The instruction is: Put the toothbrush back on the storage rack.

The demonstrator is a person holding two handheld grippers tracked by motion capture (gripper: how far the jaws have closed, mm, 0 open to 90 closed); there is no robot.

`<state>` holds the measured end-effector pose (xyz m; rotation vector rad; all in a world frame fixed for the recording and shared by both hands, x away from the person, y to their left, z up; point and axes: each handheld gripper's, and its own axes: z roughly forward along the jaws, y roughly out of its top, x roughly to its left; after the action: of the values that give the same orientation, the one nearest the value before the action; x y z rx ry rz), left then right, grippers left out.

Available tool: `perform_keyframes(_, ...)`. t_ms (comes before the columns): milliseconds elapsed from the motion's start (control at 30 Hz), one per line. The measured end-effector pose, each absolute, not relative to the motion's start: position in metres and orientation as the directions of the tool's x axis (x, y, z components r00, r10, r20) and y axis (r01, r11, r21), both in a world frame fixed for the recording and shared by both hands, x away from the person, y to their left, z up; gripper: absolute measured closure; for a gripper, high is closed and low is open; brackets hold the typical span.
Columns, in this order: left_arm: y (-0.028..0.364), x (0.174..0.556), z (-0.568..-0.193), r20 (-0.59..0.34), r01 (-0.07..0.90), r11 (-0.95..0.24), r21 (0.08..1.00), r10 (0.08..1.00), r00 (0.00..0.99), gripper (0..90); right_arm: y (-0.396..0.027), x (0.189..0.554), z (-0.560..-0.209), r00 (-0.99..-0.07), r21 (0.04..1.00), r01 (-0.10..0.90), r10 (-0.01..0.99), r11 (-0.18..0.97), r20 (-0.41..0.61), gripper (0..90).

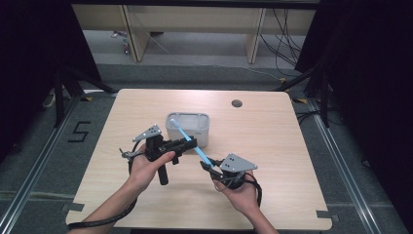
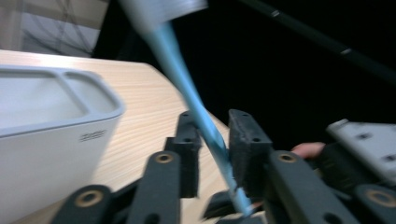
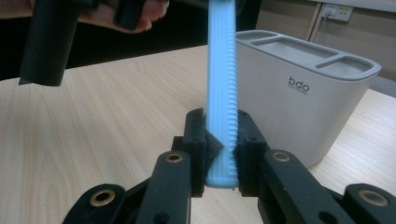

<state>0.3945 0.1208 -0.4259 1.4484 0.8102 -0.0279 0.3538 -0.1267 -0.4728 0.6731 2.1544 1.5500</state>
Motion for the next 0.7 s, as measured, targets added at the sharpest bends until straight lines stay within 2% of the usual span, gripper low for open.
perform_keyframes(133, 0.114, 0.39, -0.419, -0.491, 0.466, 0.166, 0.869, 0.405, 0.772, 80.5, -0.123, 0.354, -0.475, -0.811, 0.949, 0.143, 0.583, 0.28, -0.05, 77.8)
perform_keyframes(300, 0.108, 0.386, -0.412, -0.454, 0.438, 0.14, 0.888, 0.406, 0.793, 82.2, -0.12, 0.353, -0.475, -0.818, 0.952, 0.152, 0.574, 0.266, -0.029, 76.6)
perform_keyframes(467, 0.106, 0.384, -0.409, -0.423, 0.414, 0.119, 0.903, 0.425, 0.8, 82.7, -0.119, 0.354, -0.473, -0.817, 0.945, 0.18, 0.577, 0.272, -0.011, 62.7)
perform_keyframes(700, 0.112, 0.384, -0.407, -0.348, 0.354, 0.087, 0.931, 0.498, 0.794, 82.8, -0.124, 0.354, -0.474, -0.786, 0.932, 0.219, 0.618, 0.29, -0.008, 50.7)
